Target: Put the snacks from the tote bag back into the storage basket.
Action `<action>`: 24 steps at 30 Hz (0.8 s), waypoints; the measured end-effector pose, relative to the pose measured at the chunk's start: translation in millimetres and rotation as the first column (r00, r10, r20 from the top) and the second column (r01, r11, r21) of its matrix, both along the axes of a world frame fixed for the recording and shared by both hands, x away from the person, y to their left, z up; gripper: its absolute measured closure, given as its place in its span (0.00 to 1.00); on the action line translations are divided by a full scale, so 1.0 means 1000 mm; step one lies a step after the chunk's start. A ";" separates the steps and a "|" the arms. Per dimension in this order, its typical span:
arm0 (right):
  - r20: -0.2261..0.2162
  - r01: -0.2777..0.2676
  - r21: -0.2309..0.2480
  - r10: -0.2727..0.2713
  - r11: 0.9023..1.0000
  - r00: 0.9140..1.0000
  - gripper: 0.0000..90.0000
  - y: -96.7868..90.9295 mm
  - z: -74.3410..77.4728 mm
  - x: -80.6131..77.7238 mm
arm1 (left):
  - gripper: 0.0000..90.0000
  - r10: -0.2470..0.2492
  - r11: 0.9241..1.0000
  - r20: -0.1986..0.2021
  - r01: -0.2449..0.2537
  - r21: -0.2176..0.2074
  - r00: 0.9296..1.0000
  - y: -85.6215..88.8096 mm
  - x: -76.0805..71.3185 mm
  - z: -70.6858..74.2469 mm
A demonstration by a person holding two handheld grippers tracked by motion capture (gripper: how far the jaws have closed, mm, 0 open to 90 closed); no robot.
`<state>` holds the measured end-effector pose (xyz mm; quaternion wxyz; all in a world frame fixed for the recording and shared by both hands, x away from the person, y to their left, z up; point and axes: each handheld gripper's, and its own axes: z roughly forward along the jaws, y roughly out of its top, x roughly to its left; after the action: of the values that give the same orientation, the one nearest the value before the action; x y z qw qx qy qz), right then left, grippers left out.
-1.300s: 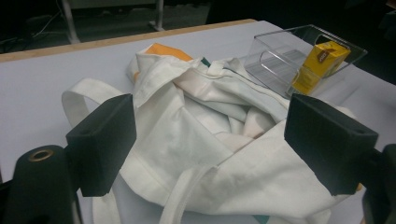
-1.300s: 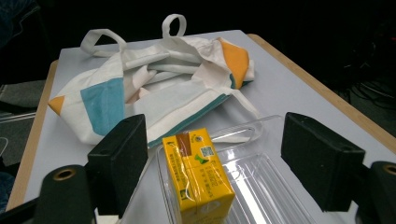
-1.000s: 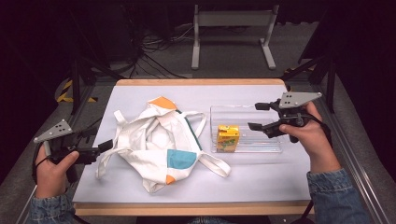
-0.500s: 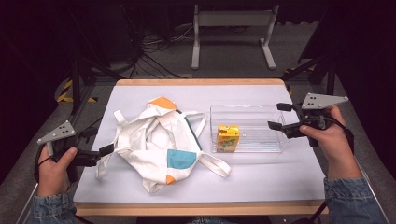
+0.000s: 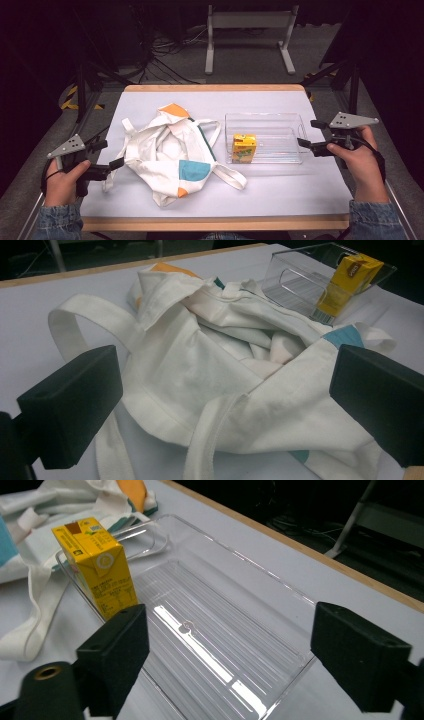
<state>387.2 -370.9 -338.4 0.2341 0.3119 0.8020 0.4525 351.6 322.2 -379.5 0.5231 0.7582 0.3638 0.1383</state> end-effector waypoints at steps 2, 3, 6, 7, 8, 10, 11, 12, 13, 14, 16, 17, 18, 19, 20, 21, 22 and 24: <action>0.006 0.027 0.060 -0.027 0.998 1.000 0.12 -0.004 -0.008 -0.004 | 0.02 0.000 1.000 -0.004 0.000 0.005 1.000 0.001 0.001 -0.001; 0.011 0.040 0.076 -0.041 0.996 0.999 0.12 -0.005 -0.012 -0.004 | 0.02 -0.001 1.000 0.001 0.001 0.019 1.000 0.002 0.002 -0.002; -0.011 0.072 0.088 -0.071 0.994 0.997 0.09 -0.005 -0.023 -0.004 | 0.02 0.007 0.999 -0.004 -0.007 0.043 1.000 0.002 0.004 -0.005; -0.018 0.074 0.075 -0.073 0.994 0.997 0.09 -0.004 -0.029 -0.003 | 0.02 0.013 0.998 -0.012 -0.012 0.055 1.000 0.003 0.004 -0.006; -0.023 0.082 0.082 -0.080 0.993 0.997 0.08 -0.003 -0.034 -0.004 | 0.02 0.017 0.998 -0.018 -0.016 0.053 1.000 0.003 0.004 -0.007; -0.039 0.081 0.083 -0.078 0.993 0.996 0.07 -0.002 -0.042 -0.006 | 0.02 0.020 0.998 -0.018 -0.019 0.056 1.000 0.004 0.006 -0.009; -0.041 0.080 0.083 -0.077 0.993 0.996 0.07 -0.002 -0.045 -0.008 | 0.01 0.022 0.998 -0.025 -0.020 0.054 0.999 0.004 0.006 -0.010; -0.040 0.082 0.089 -0.078 0.993 0.996 0.07 -0.002 -0.048 -0.009 | 0.01 0.019 0.998 -0.021 -0.018 0.060 1.000 0.005 0.007 -0.011; -0.040 0.085 0.094 -0.082 0.992 0.996 0.07 -0.003 -0.051 -0.011 | 0.01 0.019 0.998 -0.024 -0.018 0.057 1.000 0.005 0.007 -0.012; -0.040 0.089 0.098 -0.086 0.991 0.996 0.07 -0.004 -0.054 -0.013 | 0.01 0.020 0.998 -0.027 -0.018 0.057 0.999 0.006 0.008 -0.013; -0.038 0.099 0.107 -0.095 0.989 0.995 0.07 -0.006 -0.059 -0.015 | 0.02 0.026 0.998 -0.034 -0.024 0.055 0.999 0.006 0.009 -0.016; -0.045 0.103 0.109 -0.099 0.989 0.994 0.07 -0.007 -0.062 -0.016 | 0.02 0.033 0.998 -0.027 -0.031 0.058 0.999 0.007 0.010 -0.017; -0.049 0.103 0.110 -0.098 0.989 0.994 0.07 -0.008 -0.065 -0.017 | 0.02 0.044 0.997 -0.024 -0.043 0.060 0.999 0.007 0.011 -0.019; -0.057 0.107 0.109 -0.102 0.988 0.993 0.07 -0.009 -0.067 -0.018 | 0.02 0.049 0.997 -0.022 -0.047 0.063 0.999 0.007 0.011 -0.020; -0.061 0.110 0.106 -0.104 0.988 0.993 0.07 -0.009 -0.069 -0.019 | 0.02 0.052 0.997 -0.019 -0.051 0.057 0.998 0.007 0.012 -0.021; -0.066 0.114 0.104 -0.108 0.988 0.992 0.06 -0.010 -0.072 -0.019 | 0.02 0.051 0.998 -0.022 -0.050 0.049 0.998 0.007 0.013 -0.022; -0.071 0.118 0.100 -0.111 0.988 0.991 0.06 -0.010 -0.075 -0.019 | 0.02 0.050 0.998 -0.026 -0.049 0.050 0.998 0.008 0.013 -0.023; -0.082 0.129 0.097 -0.121 0.987 0.989 0.06 -0.010 -0.081 -0.019 | 0.03 0.051 0.997 -0.031 -0.049 0.053 0.998 0.008 0.014 -0.025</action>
<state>367.8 -381.0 -419.1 0.2150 0.3901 0.7650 0.4651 365.7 330.5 -404.6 0.4936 0.7644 0.3875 0.1483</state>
